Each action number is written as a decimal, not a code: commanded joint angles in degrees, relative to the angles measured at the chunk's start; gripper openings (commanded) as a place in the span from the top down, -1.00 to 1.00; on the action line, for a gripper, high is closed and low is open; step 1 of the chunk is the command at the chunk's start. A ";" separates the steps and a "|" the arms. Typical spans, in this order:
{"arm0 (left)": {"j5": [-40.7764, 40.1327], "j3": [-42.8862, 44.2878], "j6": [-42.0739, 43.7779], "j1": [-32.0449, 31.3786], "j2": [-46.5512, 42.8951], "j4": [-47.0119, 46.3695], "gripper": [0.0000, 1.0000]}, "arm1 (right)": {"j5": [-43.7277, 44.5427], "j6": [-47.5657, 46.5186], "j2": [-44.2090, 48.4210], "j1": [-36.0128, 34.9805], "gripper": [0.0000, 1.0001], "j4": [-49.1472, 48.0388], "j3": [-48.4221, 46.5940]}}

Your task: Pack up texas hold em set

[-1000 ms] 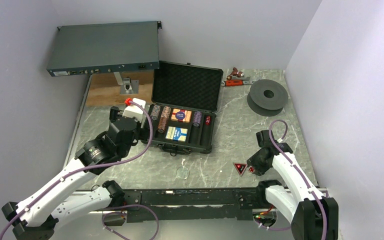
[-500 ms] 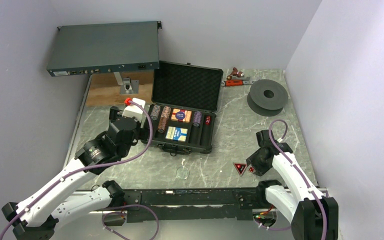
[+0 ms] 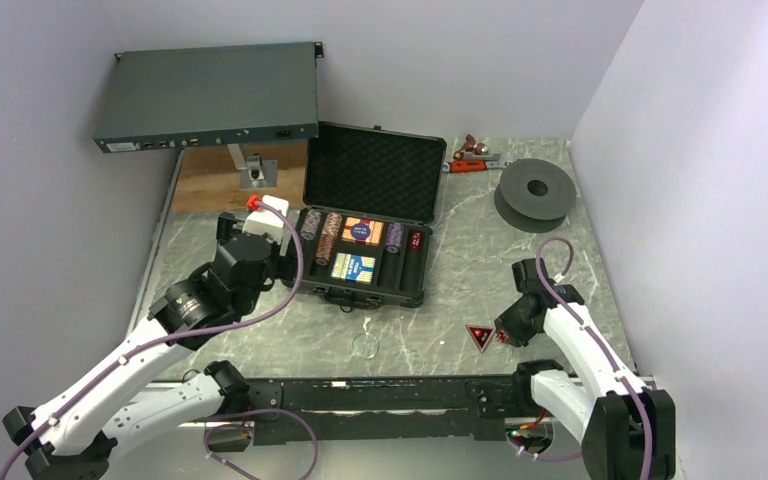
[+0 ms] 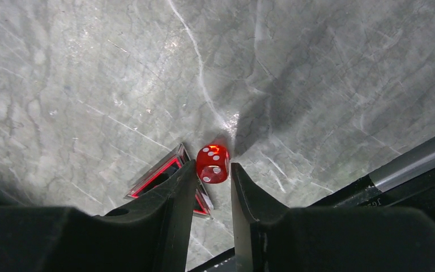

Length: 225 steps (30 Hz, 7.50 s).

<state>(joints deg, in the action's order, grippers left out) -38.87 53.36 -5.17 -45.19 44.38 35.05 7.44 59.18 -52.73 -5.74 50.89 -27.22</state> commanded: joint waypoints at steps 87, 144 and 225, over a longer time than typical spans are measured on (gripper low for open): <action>1.26 -0.16 1.46 1.02 -0.55 -1.47 -0.97 | -20.21 -23.57 -29.71 -21.71 1.00 -27.94 -31.97; 2.33 -1.41 2.83 1.99 1.28 -3.01 -0.98 | -12.28 -28.37 -17.02 -23.09 -0.95 -24.93 -31.55; 14.38 -2.29 7.63 -4.01 0.96 -4.34 -0.86 | 5.29 -0.55 -15.48 -21.85 -1.00 -5.60 -8.62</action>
<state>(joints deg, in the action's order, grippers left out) -23.88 49.41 2.42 -48.95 45.84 31.53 12.43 58.92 -67.83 -28.03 48.10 -35.99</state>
